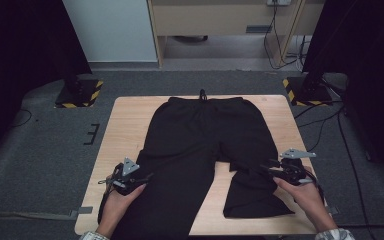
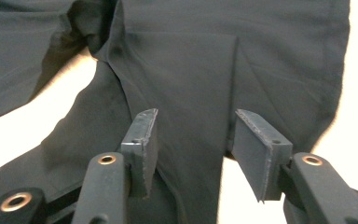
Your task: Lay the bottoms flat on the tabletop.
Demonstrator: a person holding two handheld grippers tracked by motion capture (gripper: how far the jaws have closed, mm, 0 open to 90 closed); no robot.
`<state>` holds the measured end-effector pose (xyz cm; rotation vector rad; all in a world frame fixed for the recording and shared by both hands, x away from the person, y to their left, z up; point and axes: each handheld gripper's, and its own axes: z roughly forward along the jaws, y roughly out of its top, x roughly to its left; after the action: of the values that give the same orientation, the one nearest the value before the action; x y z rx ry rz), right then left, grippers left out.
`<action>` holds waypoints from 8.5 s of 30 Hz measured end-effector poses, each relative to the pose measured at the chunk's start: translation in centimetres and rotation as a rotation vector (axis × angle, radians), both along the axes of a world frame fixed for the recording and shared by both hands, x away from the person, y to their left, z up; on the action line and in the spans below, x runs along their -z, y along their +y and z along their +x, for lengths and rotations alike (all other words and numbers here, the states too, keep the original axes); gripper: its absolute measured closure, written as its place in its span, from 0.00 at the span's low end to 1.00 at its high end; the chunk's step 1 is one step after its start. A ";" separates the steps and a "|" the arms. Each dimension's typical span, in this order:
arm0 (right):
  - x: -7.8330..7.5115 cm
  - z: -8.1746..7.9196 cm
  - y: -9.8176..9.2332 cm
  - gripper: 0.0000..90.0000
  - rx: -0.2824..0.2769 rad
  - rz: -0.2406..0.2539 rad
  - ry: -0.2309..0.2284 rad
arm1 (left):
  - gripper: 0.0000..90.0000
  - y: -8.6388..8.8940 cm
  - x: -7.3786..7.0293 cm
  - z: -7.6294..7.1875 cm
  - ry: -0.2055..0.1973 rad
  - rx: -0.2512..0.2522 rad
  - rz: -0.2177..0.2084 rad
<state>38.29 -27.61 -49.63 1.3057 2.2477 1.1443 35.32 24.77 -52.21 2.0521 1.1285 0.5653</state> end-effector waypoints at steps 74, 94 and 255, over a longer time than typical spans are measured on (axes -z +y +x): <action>-3.9 2.0 9.3 0.32 -0.133 -0.030 -0.054 | 0.43 -0.8 0.2 0.2 0.029 0.067 0.018; 0.8 1.2 10.0 0.99 -0.231 -0.070 0.011 | 0.43 -0.7 0.0 0.0 0.013 0.064 0.022; 0.6 -0.2 -2.5 0.77 0.018 -0.014 0.057 | 0.96 -24.6 -1.8 7.0 -0.029 0.362 0.039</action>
<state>38.05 -30.16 -50.19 1.3669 2.2751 1.0970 42.27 0.22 -50.43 2.2050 0.7078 0.4357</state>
